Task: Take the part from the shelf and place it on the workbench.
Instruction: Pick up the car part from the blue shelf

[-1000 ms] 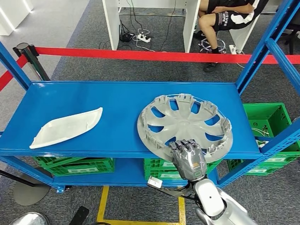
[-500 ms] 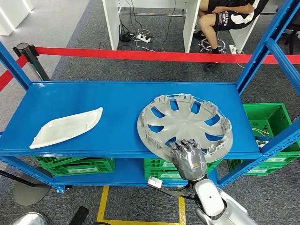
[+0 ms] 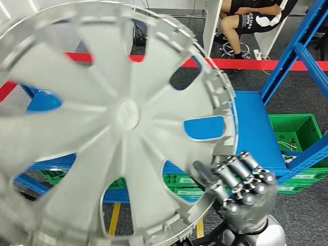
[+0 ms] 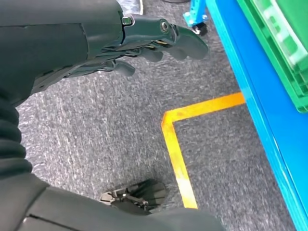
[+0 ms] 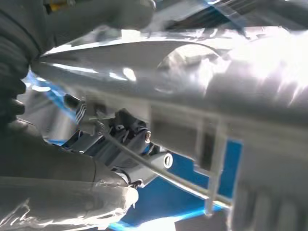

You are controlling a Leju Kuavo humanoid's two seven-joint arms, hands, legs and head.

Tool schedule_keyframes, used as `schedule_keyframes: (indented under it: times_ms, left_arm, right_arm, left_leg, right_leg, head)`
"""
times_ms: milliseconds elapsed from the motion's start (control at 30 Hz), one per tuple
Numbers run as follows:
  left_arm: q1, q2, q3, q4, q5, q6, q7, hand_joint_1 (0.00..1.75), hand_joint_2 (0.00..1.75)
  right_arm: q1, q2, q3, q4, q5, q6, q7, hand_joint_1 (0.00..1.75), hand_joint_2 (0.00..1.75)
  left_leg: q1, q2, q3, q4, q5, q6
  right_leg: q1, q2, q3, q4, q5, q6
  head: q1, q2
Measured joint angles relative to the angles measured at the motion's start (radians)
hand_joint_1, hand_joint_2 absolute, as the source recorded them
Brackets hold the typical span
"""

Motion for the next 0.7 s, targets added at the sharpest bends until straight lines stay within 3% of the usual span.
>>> schedule_keyframes:
  times_ms: [700]
  left_arm:
    - [0.002,0.001,0.009,0.0,-0.003,0.0,0.0,0.0,1.75]
  right_arm:
    - [0.038,0.017,-0.023,-0.076,0.002,0.006,0.023,1.75,1.75]
  left_leg:
    - [0.0,0.001,0.0,0.0,0.002,0.001]
  right_leg:
    - [0.0,0.003,-0.001,0.0,0.003,0.001]
  head:
    - [0.0,0.0]
